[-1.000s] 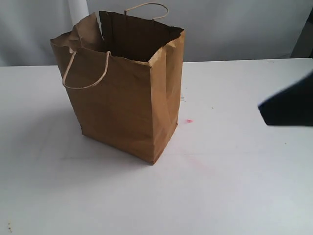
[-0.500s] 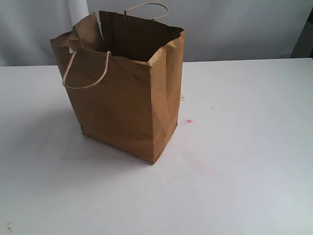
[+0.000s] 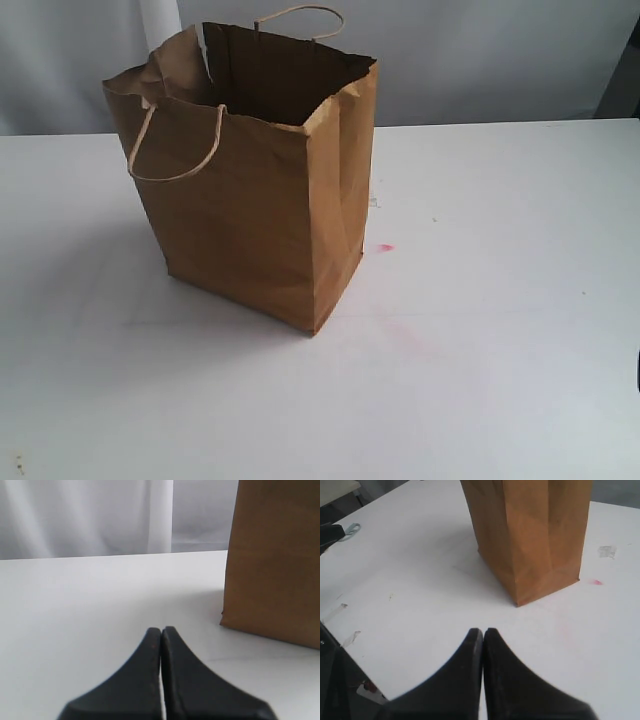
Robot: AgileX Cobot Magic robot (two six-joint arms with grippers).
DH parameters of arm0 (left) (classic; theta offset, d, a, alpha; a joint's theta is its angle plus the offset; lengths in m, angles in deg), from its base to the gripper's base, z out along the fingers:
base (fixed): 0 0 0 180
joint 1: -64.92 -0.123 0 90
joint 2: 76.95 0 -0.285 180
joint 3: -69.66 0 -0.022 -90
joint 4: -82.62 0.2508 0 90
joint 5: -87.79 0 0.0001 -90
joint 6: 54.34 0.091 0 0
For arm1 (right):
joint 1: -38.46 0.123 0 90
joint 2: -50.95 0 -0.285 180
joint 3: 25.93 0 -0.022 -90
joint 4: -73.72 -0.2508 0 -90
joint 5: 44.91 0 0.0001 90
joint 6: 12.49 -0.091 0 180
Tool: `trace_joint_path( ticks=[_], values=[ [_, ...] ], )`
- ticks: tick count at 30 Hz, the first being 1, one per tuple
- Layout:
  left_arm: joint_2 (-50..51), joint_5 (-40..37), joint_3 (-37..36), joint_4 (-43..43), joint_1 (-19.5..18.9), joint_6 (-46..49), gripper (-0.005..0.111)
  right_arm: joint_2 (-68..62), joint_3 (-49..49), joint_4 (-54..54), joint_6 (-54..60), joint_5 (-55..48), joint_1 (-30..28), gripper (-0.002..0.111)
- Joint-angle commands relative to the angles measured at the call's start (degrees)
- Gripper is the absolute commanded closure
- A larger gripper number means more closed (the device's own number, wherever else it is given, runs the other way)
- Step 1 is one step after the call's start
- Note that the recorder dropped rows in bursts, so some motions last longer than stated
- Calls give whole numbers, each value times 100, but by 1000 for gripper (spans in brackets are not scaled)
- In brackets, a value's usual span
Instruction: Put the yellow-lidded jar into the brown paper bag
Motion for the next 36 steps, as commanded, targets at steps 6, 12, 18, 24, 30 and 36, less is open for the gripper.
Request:
trace_joint_path(
  ticks=[6, 12, 18, 24, 30, 36],
  values=[
    [17, 57, 13, -22, 15, -22, 106, 17, 31, 470, 233, 1485, 11, 108],
    [17, 57, 13, -22, 15, -22, 106, 7, 342, 715, 305, 2795, 11, 108],
    [17, 57, 13, -22, 15, -22, 106, 75, 1151, 1023, 326, 3906, -350, 108],
    [17, 57, 13, -22, 15, -22, 106, 614, 1980, 1273, 326, 4416, -780, 108],
    [17, 57, 13, -22, 15, -22, 106, 1296, 2794, 1510, 339, 5072, -845, 108],
    [17, 57, 13, -22, 15, -22, 106, 1625, 3314, 1532, 423, 5369, -845, 108]
  ],
)
